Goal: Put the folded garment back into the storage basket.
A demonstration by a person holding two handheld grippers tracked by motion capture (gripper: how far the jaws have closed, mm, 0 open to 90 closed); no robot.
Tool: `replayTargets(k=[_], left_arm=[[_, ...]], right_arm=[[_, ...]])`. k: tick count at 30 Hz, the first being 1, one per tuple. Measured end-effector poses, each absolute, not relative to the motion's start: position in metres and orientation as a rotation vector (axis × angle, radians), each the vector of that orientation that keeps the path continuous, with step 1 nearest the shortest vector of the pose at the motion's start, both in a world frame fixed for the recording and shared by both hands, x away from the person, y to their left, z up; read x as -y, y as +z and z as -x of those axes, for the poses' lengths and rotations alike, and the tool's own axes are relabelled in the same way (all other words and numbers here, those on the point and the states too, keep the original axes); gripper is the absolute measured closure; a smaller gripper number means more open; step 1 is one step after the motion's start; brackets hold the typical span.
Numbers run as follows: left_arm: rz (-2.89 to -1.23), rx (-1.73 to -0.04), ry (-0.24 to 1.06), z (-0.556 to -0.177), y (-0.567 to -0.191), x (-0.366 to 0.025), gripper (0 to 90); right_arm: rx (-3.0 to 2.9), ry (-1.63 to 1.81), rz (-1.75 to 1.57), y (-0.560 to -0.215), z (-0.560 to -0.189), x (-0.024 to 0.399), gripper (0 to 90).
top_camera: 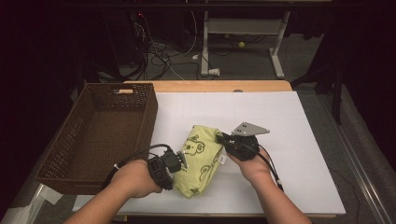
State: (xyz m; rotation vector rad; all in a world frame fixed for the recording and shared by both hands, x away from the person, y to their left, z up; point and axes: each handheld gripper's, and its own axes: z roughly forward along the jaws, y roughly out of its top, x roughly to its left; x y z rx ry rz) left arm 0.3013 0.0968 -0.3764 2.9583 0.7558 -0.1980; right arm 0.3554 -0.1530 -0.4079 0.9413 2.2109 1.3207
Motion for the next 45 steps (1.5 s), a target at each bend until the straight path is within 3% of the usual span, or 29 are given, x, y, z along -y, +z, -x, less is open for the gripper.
replayTargets(k=[22,45], left_arm=[[-2.955,-0.772,-0.224,-0.315,-0.376,-0.108,80.2],[-2.965,-0.793,-0.209,-0.316,-0.354,-0.123,80.2]], right_arm=[[-2.198,1.339,-0.950,-0.413,-0.370,0.141,83.8],[-2.189,1.365,-0.909,-0.390,-0.372,0.127,83.8]])
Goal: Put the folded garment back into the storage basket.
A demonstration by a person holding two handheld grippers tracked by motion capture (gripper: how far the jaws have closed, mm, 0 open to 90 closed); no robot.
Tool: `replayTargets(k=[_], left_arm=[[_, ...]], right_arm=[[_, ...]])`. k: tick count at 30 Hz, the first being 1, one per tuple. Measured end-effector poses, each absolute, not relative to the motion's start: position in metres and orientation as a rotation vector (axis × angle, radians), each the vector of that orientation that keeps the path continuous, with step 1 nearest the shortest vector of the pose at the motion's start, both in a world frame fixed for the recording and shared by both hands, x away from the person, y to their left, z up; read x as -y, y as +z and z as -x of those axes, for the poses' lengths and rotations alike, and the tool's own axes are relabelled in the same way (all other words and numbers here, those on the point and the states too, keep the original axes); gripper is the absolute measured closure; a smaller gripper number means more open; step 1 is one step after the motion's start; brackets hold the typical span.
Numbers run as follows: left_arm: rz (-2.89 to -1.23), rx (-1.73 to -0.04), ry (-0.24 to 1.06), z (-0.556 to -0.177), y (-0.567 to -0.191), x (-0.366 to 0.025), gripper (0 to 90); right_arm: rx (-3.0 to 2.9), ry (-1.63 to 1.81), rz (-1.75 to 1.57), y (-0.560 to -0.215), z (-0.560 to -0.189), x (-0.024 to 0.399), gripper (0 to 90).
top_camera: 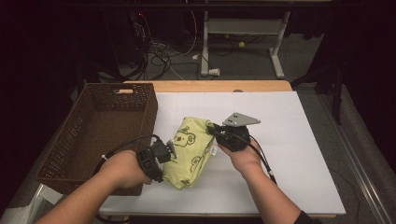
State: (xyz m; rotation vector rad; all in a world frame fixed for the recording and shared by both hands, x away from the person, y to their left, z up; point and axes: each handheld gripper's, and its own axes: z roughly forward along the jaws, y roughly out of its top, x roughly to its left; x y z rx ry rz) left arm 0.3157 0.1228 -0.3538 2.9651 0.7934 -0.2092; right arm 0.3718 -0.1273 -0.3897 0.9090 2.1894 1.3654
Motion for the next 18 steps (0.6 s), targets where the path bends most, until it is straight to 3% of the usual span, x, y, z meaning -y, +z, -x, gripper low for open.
replayTargets(k=[18], left_arm=[[-2.960,-0.836,-0.201,-0.317,-0.331,-0.148,80.3]], right_arm=[[-2.172,1.394,-0.852,-0.367,-0.375,0.103,83.7]])
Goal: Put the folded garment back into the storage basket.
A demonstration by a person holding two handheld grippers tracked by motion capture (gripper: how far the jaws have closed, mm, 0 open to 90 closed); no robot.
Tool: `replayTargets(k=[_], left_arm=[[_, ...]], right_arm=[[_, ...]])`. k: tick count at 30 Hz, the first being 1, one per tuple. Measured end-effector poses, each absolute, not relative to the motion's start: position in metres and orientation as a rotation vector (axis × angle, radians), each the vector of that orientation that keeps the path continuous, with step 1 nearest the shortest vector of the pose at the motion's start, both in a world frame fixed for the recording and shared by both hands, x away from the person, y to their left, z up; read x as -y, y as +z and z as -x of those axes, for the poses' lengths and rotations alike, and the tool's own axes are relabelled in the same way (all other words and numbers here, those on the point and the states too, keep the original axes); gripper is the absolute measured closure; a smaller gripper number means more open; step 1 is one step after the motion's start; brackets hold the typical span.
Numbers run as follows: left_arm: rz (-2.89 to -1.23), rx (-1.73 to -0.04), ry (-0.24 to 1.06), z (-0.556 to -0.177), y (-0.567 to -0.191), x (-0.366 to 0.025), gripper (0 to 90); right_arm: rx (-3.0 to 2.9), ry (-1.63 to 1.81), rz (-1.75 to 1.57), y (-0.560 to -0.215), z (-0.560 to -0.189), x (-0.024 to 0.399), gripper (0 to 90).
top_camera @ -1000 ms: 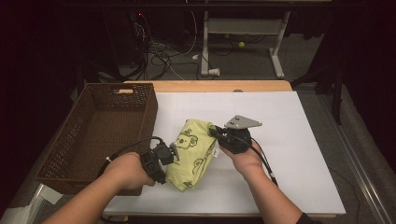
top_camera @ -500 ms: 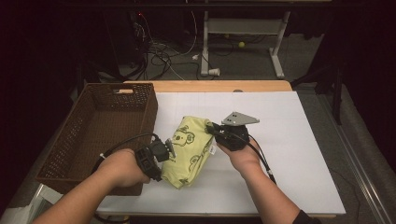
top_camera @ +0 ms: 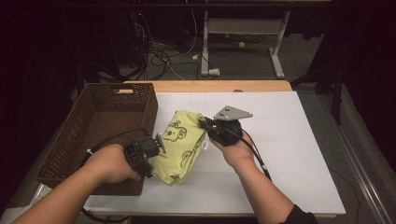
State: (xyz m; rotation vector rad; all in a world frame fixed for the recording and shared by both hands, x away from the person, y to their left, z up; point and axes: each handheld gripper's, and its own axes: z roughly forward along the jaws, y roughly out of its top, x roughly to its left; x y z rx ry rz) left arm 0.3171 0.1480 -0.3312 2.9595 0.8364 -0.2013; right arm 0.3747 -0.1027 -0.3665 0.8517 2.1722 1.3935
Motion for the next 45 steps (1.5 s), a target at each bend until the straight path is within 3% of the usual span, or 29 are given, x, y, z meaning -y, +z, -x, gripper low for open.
replayTargets(k=[28,45], left_arm=[[-2.950,-0.869,-0.134,-0.320,-0.300,-0.176,80.2],[-2.930,-1.014,-0.097,-0.319,-0.304,-0.218,80.2]], right_arm=[[-2.153,1.424,-0.800,-0.338,-0.382,0.076,83.7],[-2.206,1.442,-0.746,-0.336,-0.394,0.028,83.7]])
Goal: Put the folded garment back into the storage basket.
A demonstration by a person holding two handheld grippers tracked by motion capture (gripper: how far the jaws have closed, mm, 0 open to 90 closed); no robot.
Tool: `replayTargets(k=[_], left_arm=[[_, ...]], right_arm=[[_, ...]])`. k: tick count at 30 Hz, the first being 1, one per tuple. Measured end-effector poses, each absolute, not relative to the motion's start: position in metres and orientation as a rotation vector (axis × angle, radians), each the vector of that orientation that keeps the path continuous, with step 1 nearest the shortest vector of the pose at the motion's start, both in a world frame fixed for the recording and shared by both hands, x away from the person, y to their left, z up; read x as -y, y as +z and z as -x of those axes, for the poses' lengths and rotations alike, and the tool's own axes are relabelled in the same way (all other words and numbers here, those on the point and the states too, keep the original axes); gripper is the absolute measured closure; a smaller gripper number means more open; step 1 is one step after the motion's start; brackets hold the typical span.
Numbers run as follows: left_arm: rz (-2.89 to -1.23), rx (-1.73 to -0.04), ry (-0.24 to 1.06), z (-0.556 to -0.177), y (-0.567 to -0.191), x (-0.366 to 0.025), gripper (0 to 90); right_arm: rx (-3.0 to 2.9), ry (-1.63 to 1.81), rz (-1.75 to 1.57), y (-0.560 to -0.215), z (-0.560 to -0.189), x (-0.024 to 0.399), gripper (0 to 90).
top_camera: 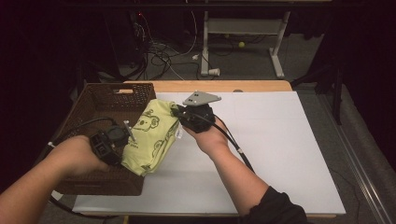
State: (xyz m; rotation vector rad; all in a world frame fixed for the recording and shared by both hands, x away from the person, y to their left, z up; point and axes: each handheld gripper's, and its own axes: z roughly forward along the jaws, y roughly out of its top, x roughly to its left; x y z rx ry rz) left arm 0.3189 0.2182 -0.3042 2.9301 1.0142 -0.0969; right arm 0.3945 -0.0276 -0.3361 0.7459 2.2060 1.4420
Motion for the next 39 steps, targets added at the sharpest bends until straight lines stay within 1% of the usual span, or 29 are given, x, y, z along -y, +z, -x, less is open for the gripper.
replayTargets(k=[9,18,32,39], left_arm=[[-2.925,-1.090,-0.071,-0.321,-0.303,-0.240,80.2],[-2.906,-1.131,-0.078,-0.320,-0.311,-0.251,80.2],[-2.882,-1.200,-0.070,-0.318,-0.321,-0.275,80.2],[-2.867,-1.239,-0.043,-0.313,-0.321,-0.280,80.2]], right_arm=[[-2.243,1.472,-0.742,-0.341,-0.408,0.002,83.7],[-2.260,1.464,-0.715,-0.344,-0.414,-0.014,83.7],[-2.309,1.441,-0.656,-0.349,-0.427,-0.055,83.7],[-2.320,1.440,-0.640,-0.348,-0.432,-0.068,83.7]])
